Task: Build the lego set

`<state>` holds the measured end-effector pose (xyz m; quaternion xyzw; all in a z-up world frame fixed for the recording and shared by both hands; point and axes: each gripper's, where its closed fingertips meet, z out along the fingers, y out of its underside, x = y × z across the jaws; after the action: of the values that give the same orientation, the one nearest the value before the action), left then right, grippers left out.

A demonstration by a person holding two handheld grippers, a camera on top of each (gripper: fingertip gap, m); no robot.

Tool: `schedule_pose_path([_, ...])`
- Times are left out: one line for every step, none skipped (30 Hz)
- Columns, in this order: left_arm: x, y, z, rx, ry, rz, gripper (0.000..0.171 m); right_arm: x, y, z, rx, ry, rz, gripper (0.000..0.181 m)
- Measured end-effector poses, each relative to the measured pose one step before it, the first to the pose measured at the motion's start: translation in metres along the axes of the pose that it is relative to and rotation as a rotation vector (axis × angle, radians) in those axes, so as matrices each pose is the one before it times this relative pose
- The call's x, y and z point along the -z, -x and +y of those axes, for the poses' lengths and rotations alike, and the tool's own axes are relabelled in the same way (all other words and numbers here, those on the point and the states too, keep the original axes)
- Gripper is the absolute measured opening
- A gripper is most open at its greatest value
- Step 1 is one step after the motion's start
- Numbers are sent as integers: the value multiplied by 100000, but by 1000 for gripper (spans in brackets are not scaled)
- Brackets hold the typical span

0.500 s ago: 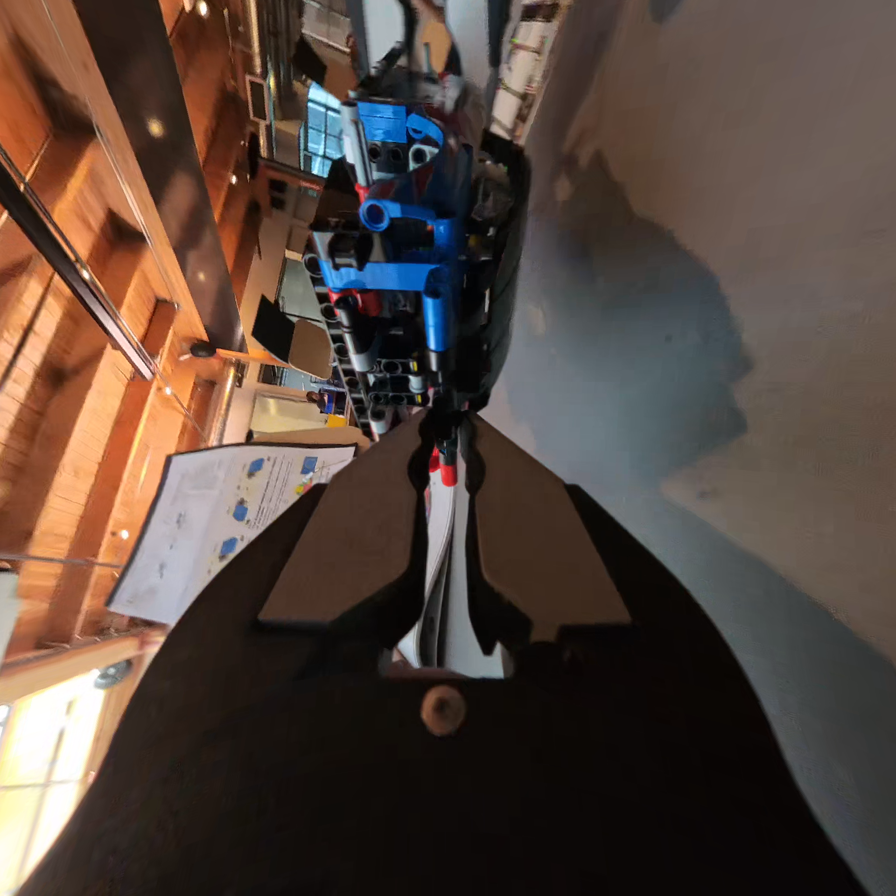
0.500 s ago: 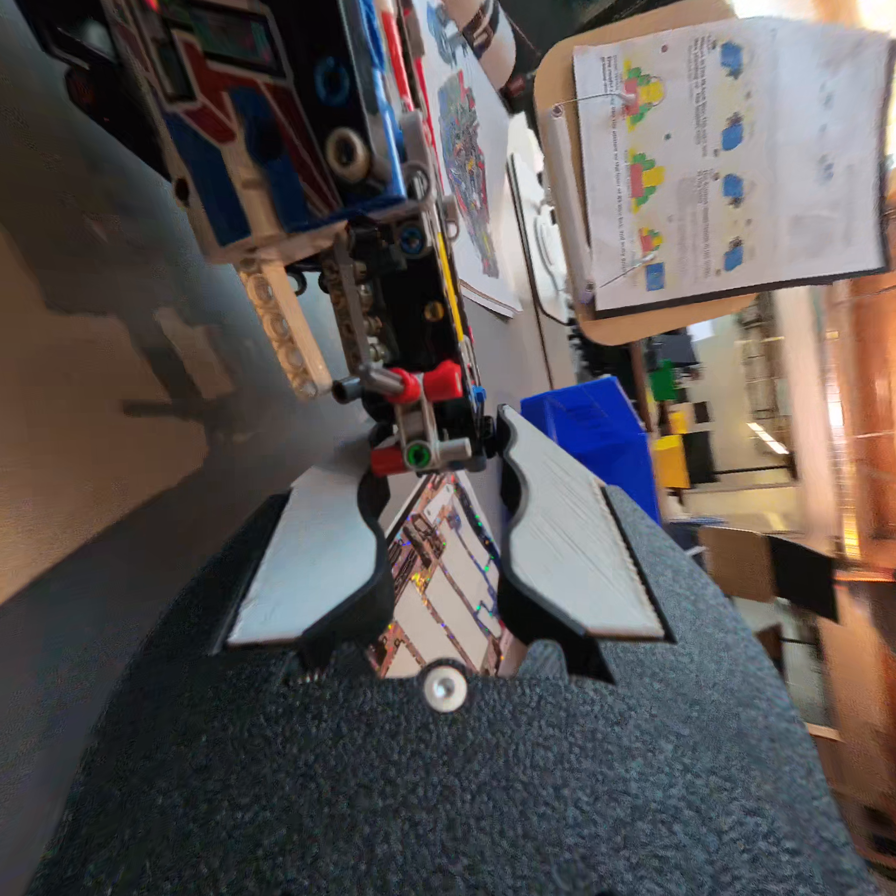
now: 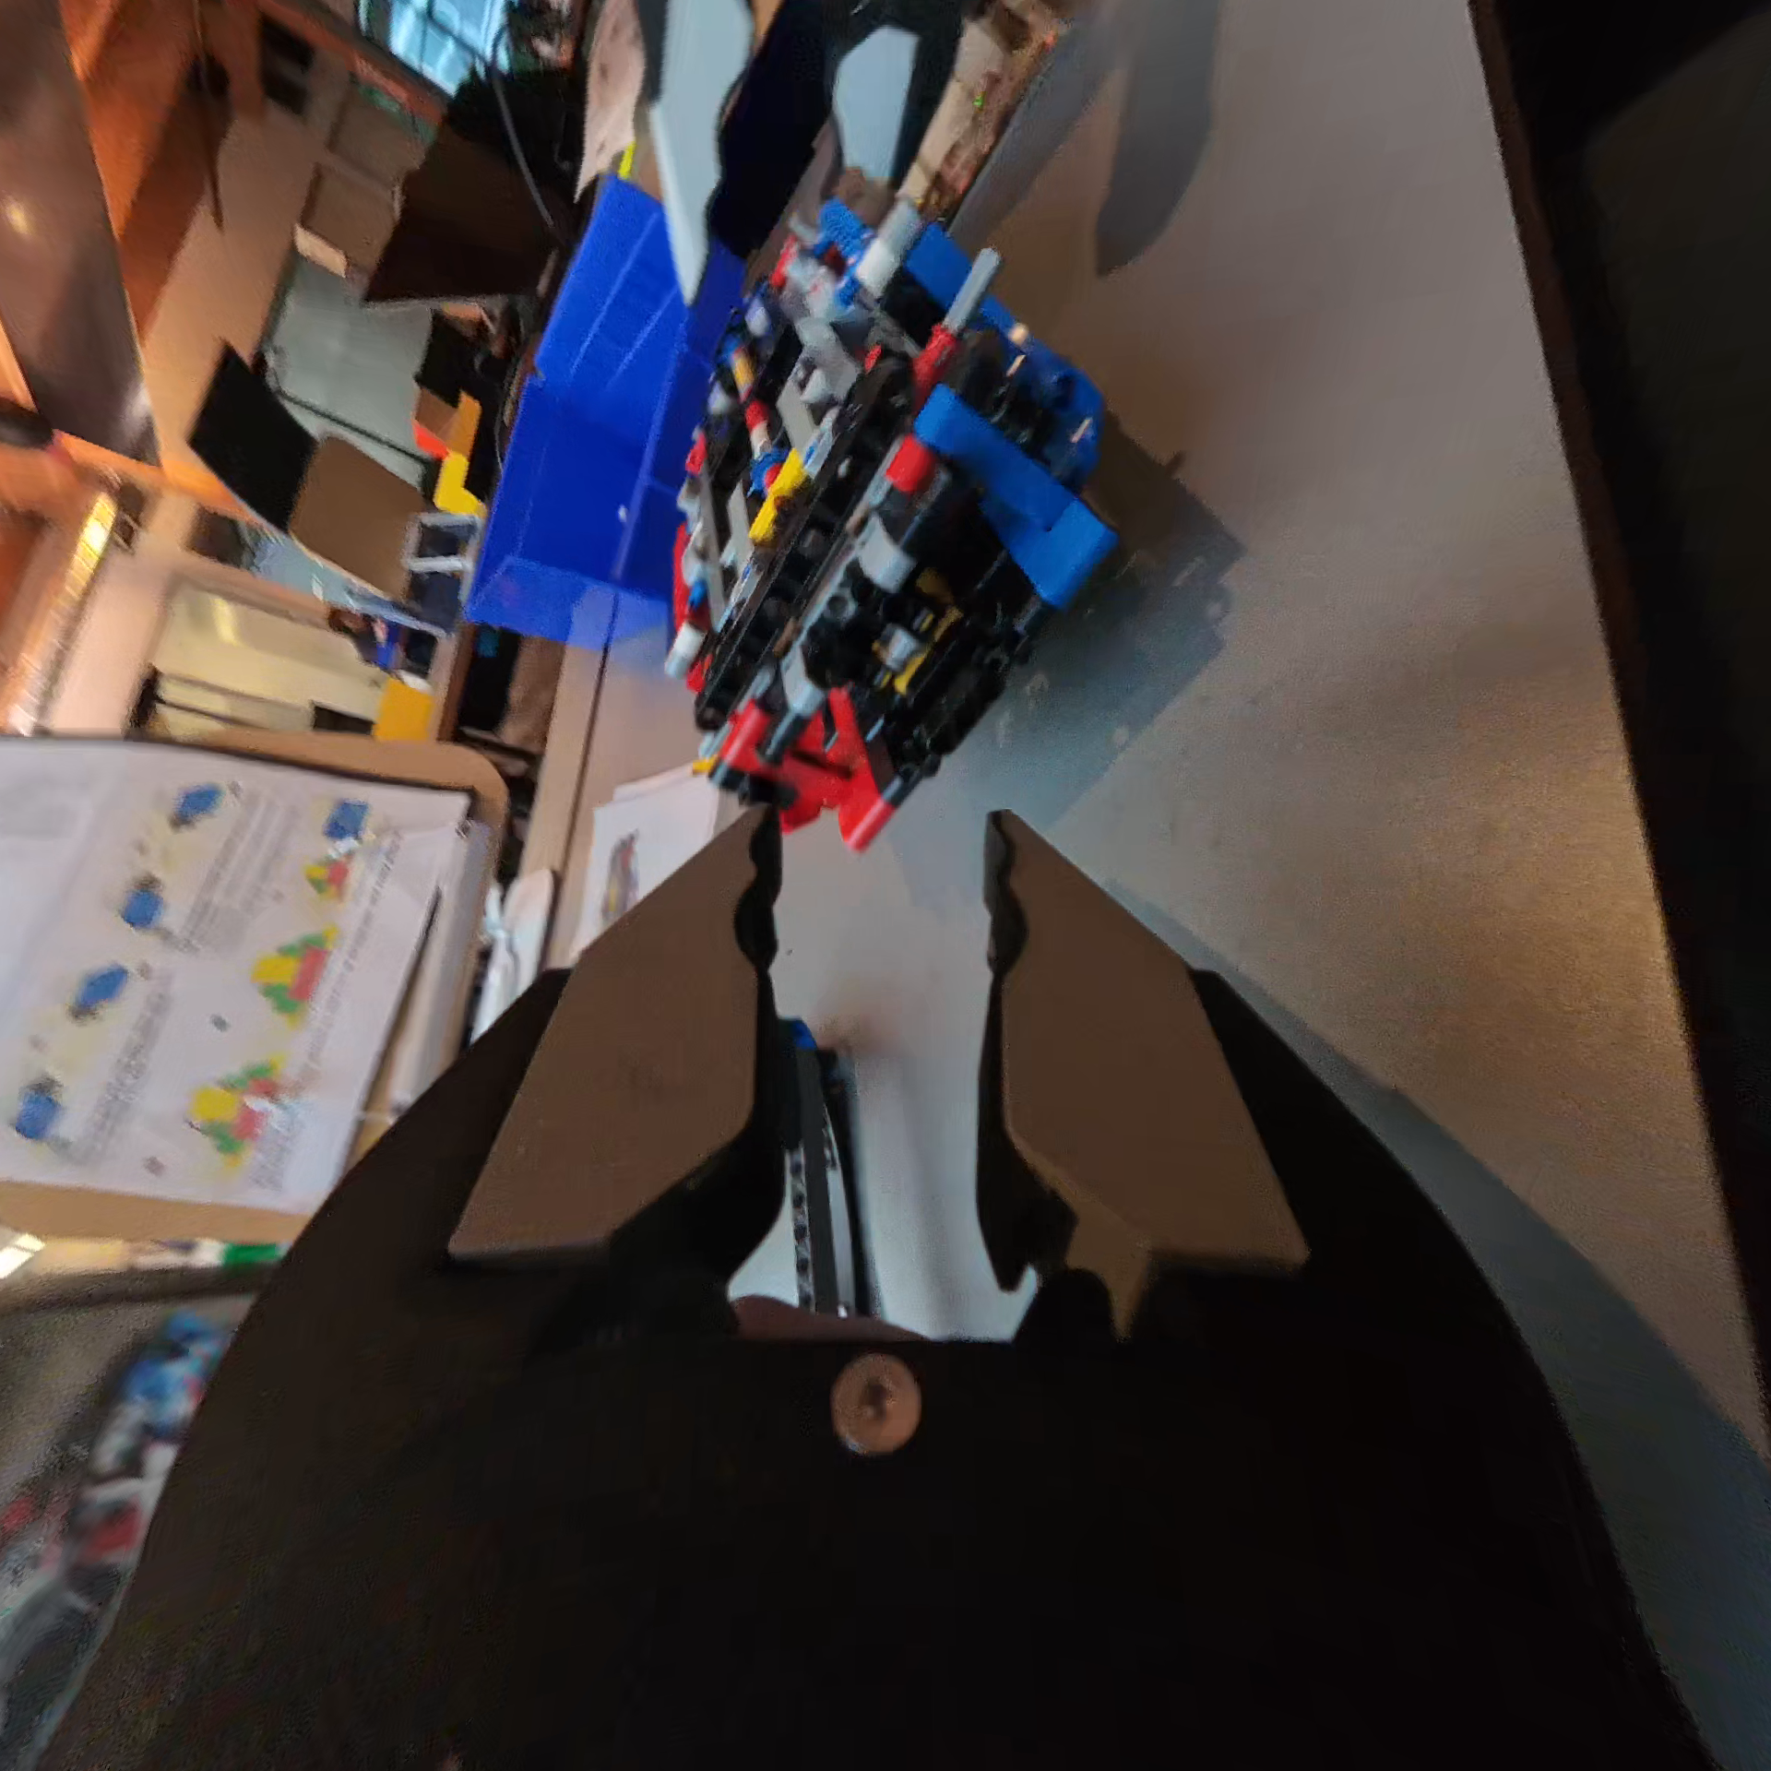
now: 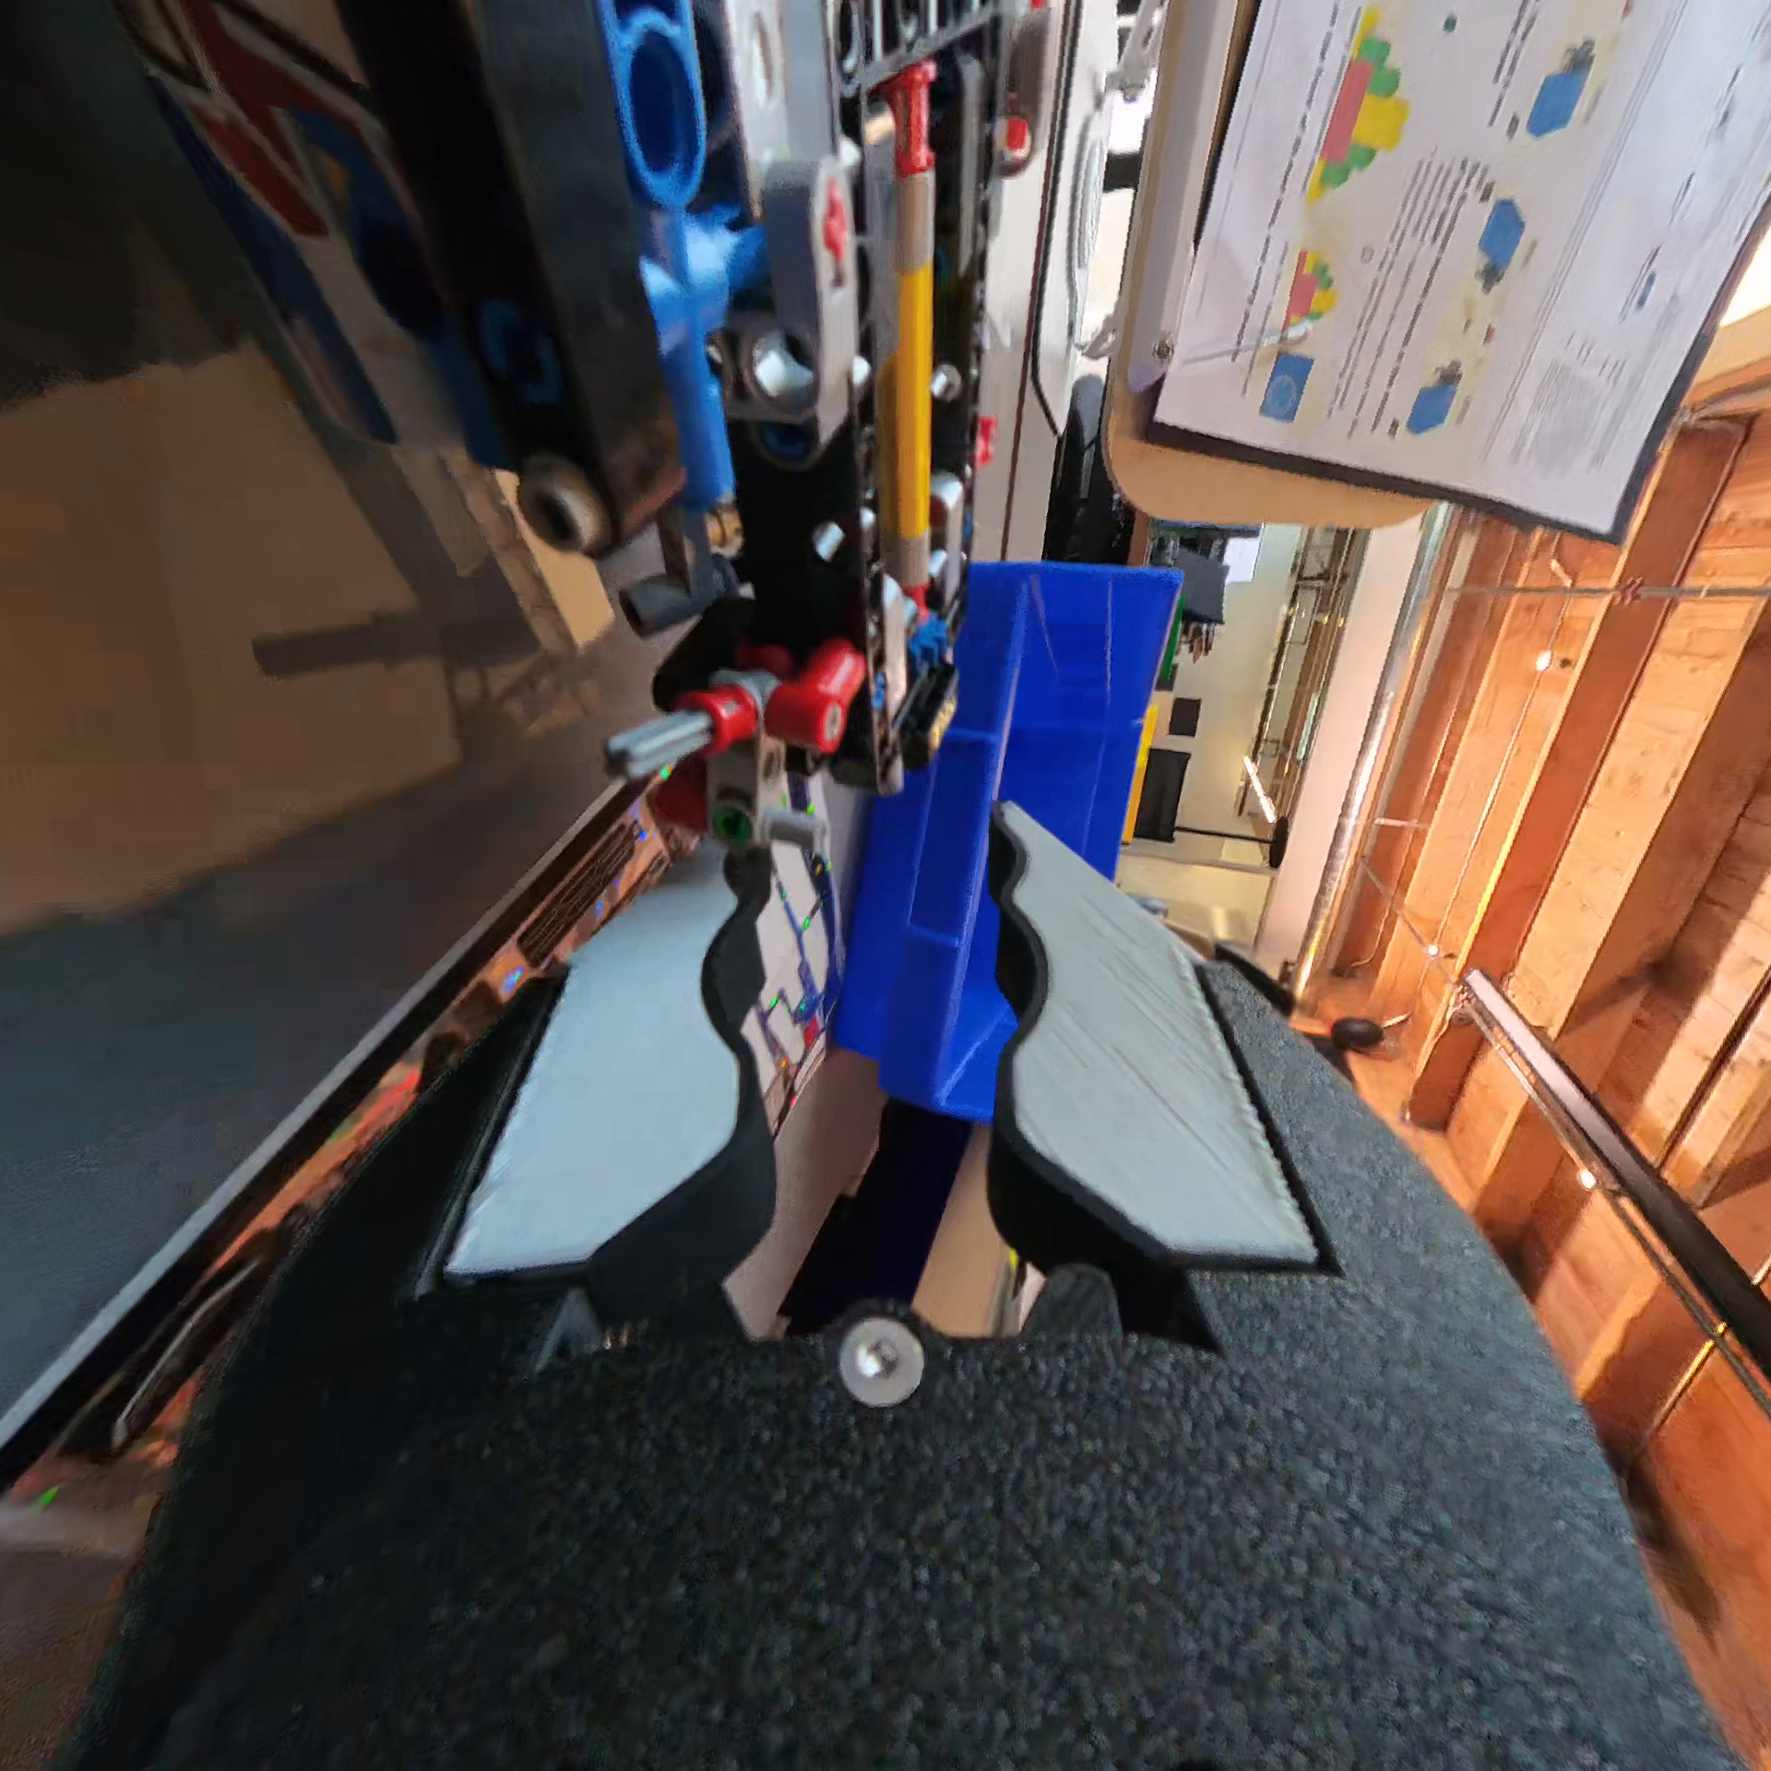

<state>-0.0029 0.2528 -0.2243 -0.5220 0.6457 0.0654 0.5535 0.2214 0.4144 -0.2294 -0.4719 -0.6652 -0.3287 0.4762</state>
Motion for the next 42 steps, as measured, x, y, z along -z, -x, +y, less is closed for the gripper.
schedule_pose_path([898, 497, 522, 8017, 1274, 670, 42, 473, -39, 530, -1101, 2093, 950, 44])
schedule_pose_path([817, 781, 920, 6917, 2550, 392, 40, 448, -13, 641, 152, 2379, 958, 44])
schedule_pose_path([642, 1185, 1327, 5847, 4045, -73, 39, 442, 19, 766, -105, 2766, 470, 43])
schedule_pose_path([387, 1341, 1637, 5905, 5651, 1003, 38, 490, -66, 807, -1689, 2860, 657, 42])
schedule_pose_path([157, 1062, 1660, 6022, 6402, 3819, 35, 539, -16, 713, -2934, 2137, -7, 41])
schedule_pose_path([-3, 749, 1329, 5748, 5434, 5195, 33, 595, -26, 631, -3118, 1885, -108, 40])
schedule_pose_path([-104, 142, 876, 4966, 3948, 7423, 33, 628, -52, 565, -2971, 1902, -36, 40])
schedule_pose_path([-174, -98, 533, 4178, 2333, 7334, 29, 704, -105, 445, -2900, 1662, 72, 38])
schedule_pose_path([-314, 134, 578, 3711, 3354, 3771, 29, 774, -240, 273, -3234, 1001, 808, 36])
schedule_pose_path([-443, 87, 775, 1045, 5361, 2531, 28, 836, -268, 96, -3445, 476, 836, 35])
schedule_pose_path([-517, 137, 662, -675, 4335, 698, 26, 877, -333, -3, -3460, 406, 1151, 35])
schedule_pose_path([-546, -481, 672, -1448, 4348, 3190, 22, 917, -432, -179, -3675, -273, 1589, 34])
schedule_pose_path([-562, -701, 663, -1228, 4980, 3466, 19, 939, -384, -334, -3671, -895, 1321, 33])
schedule_pose_path([-394, -164, 154, -998, 1669, -945, 8, 932, -301, -411, -3345, -959, 848, 33])
schedule_pose_path([-52, -180, -115, -3325, -435, -950, 7, 939, -354, -463, -2829, -917, 1157, 33])
schedule_pose_path([67, 133, 102, -3481, 1140, -3231, 5, 944, -318, -606, -2652, -1334, 953, 32])
schedule_pose_path([170, 155, 175, -3646, 923, -3164, 5, 924, -152, -737, -2858, -1600, -162, 31])
schedule_pose_path([385, 63, -178, -1868, -2165, -2171, 5, 891, -45, -875, -3065, -1604, -817, 27])
schedule_pose_path([597, -222, -363, 1715, -4012, 1776, 4, 840, 113, -1151, -3457, -2429, -1848, 23])
schedule_pose_path([802, -816, -676, 5267, -6415, 8035, 4, 724, 573, -1531, -3476, -3892, -4609, 19])
schedule_pose_path([887, -885, -900, 7176, -7353, 10187, 4, 510, 889, -1705, -2362, -4404, -6422, 13])
schedule_pose_path([858, -746, -760, 5921, -5615, 9936, 5, 212, 870, -1747, -1466, -4021, -6029, 9])
schedule_pose_path([806, -993, -476, 4162, -2527, 11707, 4, -48, 841, -1972, -1833, -4756, -5851, 12])
schedule_pose_path([752, -1019, -394, 3250, -827, 12021, 5, -288, 1210, -2310, -3353, -6135, -8193, 19])
schedule_pose_path([649, -506, -708, 2498, -2010, 8060, 4, -574, 1412, -2400, -4192, -6115, -9077, 21])
schedule_pose_path([543, -463, -804, 1845, -2015, 6928, 4, -839, 1405, -2456, -3912, -6705, -7776, 24])
schedule_pose_path([380, -761, -714, 1421, -1162, 8046, 4, -1090, 1610, -2372, -3035, -7318, -7883, 32])
schedule_pose_path([214, -960, -629, 769, -1120, 8836, 4, -1365, 1654, -1719, -1174, -4776, -7815, 42])
schedule_pose_path([45, -921, -506, 1038, -768, 8597, 4, -1541, 1201, -867, 480, -1015, -5743, 47])
schedule_pose_path([-122, -669, -401, 1546, -454, 7414, 4, -1518, 729, -362, 1232, 190, -3952, 52])
schedule_pose_path([-239, -404, -224, 1401, 146, 6090, 4, -1397, 319, -202, 727, -115, -2535, 58])
schedule_pose_path([-348, -126, 71, 1091, 1726, 4443, 4, -1207, 126, -96, 41, -367, -2267, 61])
schedule_pose_path([-465, 172, 312, 884, 2973, 2179, 4, -1027, 97, -134, -685, -739, -2241, 63])
schedule_pose_path([-577, 392, 397, 1110, 3589, 121, 4, -874, 118, -195, -893, -998, -2058, 68])
schedule_pose_path([-673, 203, 302, 439, 2961, 371, 4, -761, 281, 2, -274, 119, -2584, 71])
schedule_pose_path([-664, -153, 155, -440, 1884, 1665, 5, -653, 438, 305, 728, 1798, -2886, 71])
schedule_pose_path([-573, -484, 81, -1196, 1254, 2836, 4, -495, 643, 389, 1785, 2240, -3320, 65])
schedule_pose_path([-462, -632, 6, -1981, 504, 2977, 5, -334, 737, 333, 2195, 1701, -3201, 52])
schedule_pose_path([-360, -661, -65, -2147, -287, 2800, 5, -233, 423, 225, 1408, 1262, -797, 48])
schedule_pose_path([-287, -438, 8, -1008, -201, 1702, 4, -97, 347, -47, 332, -113, -224, 47])
schedule_pose_path([-274, -106, -21, 167, -545, 426, 4, 54, 424, -325, -729, -2093, -851, 32])
schedule_pose_path([-273, 9, 4, 1029, -973, 792, 5, 60, 177, -257, -2225, -2378, -21, 32])
